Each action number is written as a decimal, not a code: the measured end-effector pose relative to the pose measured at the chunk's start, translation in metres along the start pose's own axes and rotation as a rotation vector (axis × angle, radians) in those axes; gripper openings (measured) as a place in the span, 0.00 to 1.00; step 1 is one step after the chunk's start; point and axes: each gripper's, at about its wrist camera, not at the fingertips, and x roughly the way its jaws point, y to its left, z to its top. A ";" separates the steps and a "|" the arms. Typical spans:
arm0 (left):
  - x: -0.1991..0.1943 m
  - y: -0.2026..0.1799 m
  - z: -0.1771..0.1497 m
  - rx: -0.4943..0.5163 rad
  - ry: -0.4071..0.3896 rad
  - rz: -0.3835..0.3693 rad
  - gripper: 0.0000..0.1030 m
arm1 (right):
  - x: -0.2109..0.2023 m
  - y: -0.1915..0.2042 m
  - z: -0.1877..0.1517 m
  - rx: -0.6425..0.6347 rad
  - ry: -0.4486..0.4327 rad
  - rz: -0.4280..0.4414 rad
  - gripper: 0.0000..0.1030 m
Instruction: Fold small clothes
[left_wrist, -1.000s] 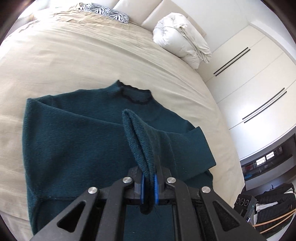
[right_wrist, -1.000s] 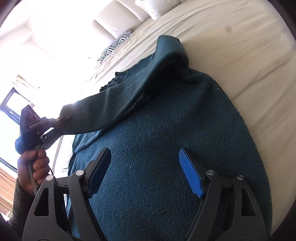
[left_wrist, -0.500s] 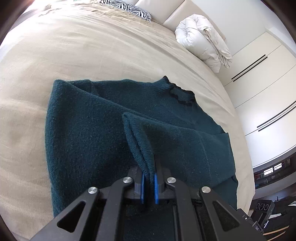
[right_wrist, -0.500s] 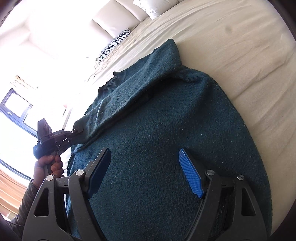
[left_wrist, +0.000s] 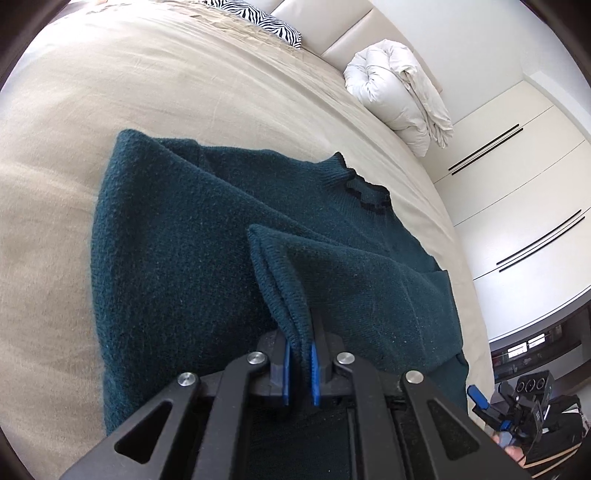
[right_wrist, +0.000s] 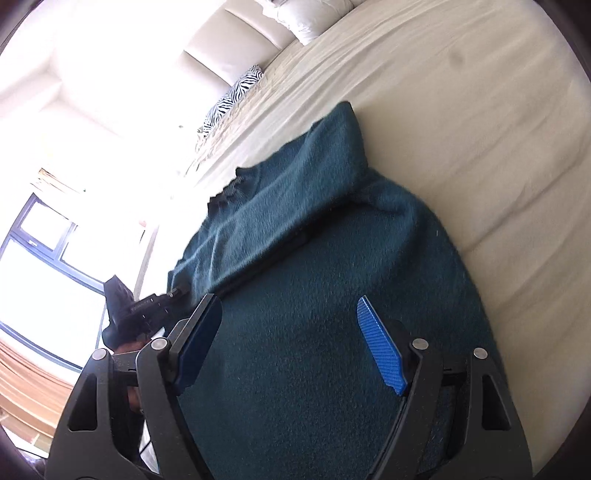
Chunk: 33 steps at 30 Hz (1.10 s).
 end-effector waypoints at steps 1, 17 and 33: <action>0.001 0.003 -0.001 0.002 -0.004 -0.014 0.11 | -0.002 -0.001 0.010 0.008 -0.006 0.009 0.73; 0.006 0.017 -0.011 0.058 -0.092 -0.089 0.11 | 0.100 -0.043 0.174 0.245 0.056 0.212 0.73; 0.004 0.018 -0.017 0.066 -0.109 -0.086 0.11 | 0.088 -0.052 0.122 0.170 0.167 0.257 0.68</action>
